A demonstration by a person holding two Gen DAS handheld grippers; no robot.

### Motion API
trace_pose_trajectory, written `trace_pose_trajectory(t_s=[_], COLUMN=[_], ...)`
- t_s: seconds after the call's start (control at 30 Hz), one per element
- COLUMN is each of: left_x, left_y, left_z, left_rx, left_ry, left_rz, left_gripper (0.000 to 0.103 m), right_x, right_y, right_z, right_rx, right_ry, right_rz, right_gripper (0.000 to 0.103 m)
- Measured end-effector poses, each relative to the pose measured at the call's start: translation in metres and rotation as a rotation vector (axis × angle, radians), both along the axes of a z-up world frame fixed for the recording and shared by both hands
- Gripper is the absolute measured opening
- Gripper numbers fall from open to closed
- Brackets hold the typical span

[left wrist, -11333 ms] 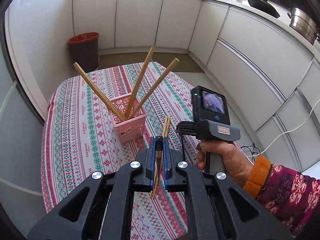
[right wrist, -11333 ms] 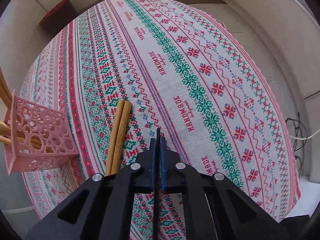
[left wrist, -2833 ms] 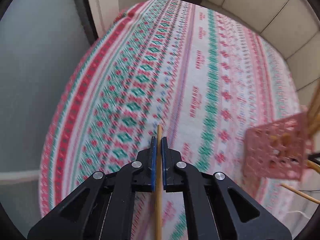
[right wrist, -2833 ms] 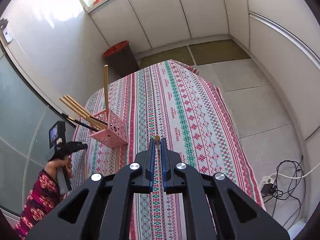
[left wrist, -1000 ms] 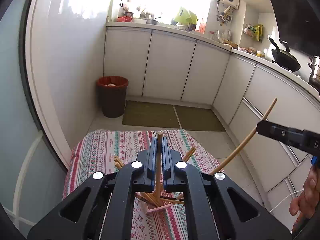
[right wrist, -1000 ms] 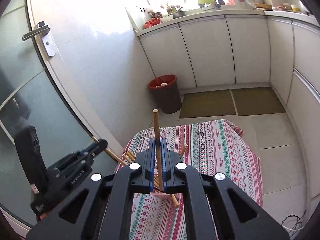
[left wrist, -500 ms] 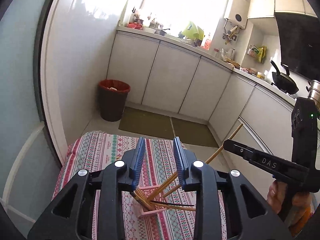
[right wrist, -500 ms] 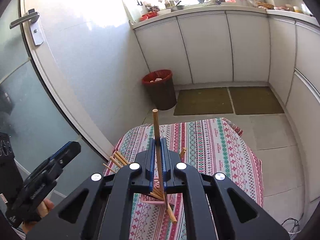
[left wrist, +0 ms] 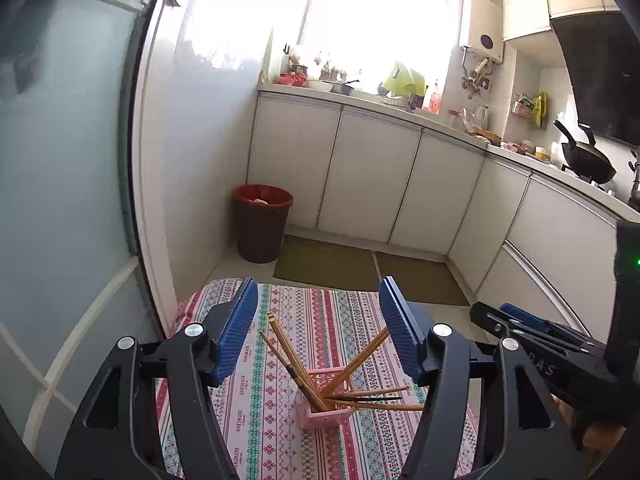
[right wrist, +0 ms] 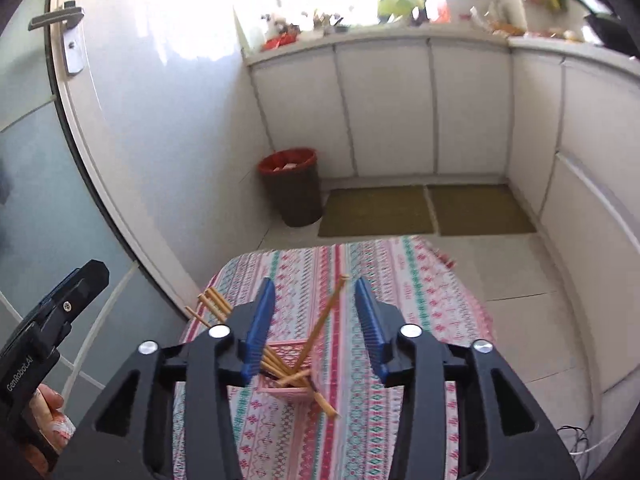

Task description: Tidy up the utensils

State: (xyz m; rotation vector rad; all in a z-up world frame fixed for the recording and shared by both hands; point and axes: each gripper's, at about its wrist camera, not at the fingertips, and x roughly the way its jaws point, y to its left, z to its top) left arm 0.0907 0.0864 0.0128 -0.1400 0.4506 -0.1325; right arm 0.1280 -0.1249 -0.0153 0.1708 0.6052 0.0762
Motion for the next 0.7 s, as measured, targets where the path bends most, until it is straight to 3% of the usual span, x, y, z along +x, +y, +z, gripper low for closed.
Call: trace_pose_trajectory(t_s=[0.17, 0.3, 0.4, 0.53, 0.6, 0.7], left_x=[-0.046, -0.078, -0.097, -0.116, -0.12, -0.124], left_y=[-0.02, -0.037, -0.043, -0.051, -0.055, -0.056], left_z=[0.008, 0.015, 0.018, 0.017, 0.012, 0.008], left_rx=[0.063, 0.146, 0.192, 0.186, 0.193, 0.191], left_ry=[-0.073, -0.111, -0.151, -0.17, -0.138, -0.105], left_rz=[0.071, 0.13, 0.179, 0.155, 0.148, 0.163], left_gripper=[0.096, 0.096, 0.096, 0.096, 0.096, 0.096], right_x=[-0.056, -0.09, -0.119, -0.138, -0.144, -0.155], right_y=[-0.007, -0.016, -0.026, -0.032, -0.031, -0.038], right_z=[0.01, 0.013, 0.015, 0.015, 0.014, 0.014], right_rx=[-0.058, -0.076, -0.082, -0.09, -0.127, -0.097], right_ry=[-0.059, -0.079, -0.109, -0.101, -0.09, -0.082], right_rz=[-0.095, -0.179, -0.277, -0.324, -0.346, -0.369], right_gripper=[0.07, 0.09, 0.096, 0.096, 0.096, 0.096])
